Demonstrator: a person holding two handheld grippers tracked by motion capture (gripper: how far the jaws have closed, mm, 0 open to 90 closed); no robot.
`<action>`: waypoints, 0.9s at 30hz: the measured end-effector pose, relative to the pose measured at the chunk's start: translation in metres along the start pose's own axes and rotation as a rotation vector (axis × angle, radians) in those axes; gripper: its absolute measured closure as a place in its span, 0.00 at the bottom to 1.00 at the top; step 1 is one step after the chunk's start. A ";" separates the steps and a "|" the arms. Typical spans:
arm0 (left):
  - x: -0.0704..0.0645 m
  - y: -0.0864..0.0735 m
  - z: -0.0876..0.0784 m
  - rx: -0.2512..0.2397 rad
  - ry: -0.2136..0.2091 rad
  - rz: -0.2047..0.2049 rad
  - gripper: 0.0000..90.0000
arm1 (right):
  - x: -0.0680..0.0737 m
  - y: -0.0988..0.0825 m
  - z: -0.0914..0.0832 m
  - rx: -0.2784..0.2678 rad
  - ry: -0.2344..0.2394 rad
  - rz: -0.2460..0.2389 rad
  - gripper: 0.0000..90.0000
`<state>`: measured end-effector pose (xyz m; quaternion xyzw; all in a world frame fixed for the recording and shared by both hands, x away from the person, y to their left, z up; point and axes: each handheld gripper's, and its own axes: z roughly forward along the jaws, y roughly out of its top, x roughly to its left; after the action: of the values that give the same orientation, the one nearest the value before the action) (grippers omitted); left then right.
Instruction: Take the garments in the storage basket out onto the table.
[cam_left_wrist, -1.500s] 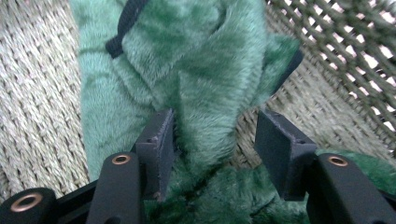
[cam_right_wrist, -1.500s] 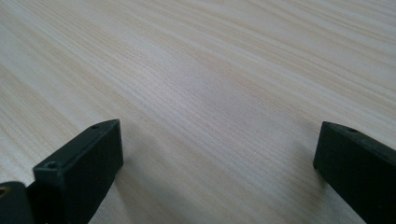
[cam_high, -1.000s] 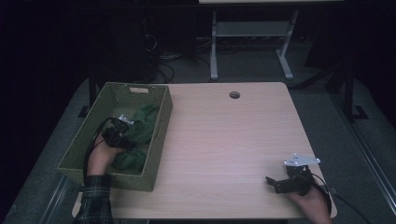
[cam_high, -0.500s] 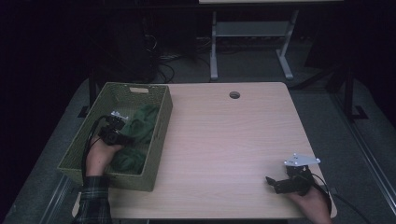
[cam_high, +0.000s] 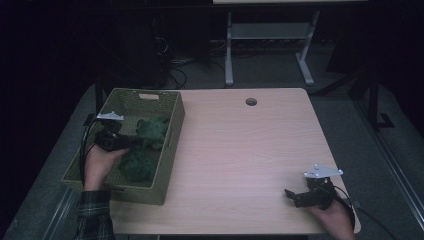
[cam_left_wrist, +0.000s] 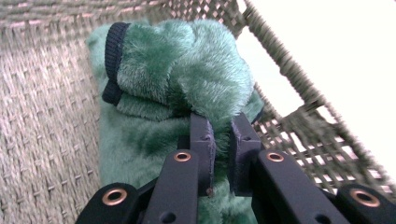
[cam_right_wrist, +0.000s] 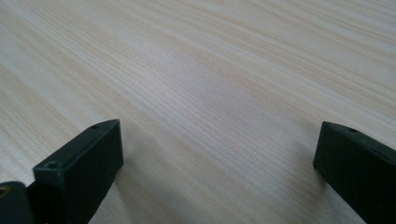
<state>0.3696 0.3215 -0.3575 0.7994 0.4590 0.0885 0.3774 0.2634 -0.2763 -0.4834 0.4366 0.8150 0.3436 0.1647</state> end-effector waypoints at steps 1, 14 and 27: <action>0.000 0.000 0.000 0.000 0.000 0.000 0.91 | 0.000 0.000 0.000 0.000 0.000 0.000 0.01; -0.008 0.023 -0.033 -0.117 -0.058 0.007 0.92 | 0.000 0.000 0.000 0.001 0.000 -0.003 0.01; -0.019 0.051 -0.063 -0.176 -0.068 0.044 0.92 | 0.000 0.000 0.000 0.000 0.000 -0.001 0.01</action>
<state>0.3618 0.3238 -0.2746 0.7756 0.4186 0.1099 0.4596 0.2634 -0.2764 -0.4835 0.4363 0.8151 0.3435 0.1650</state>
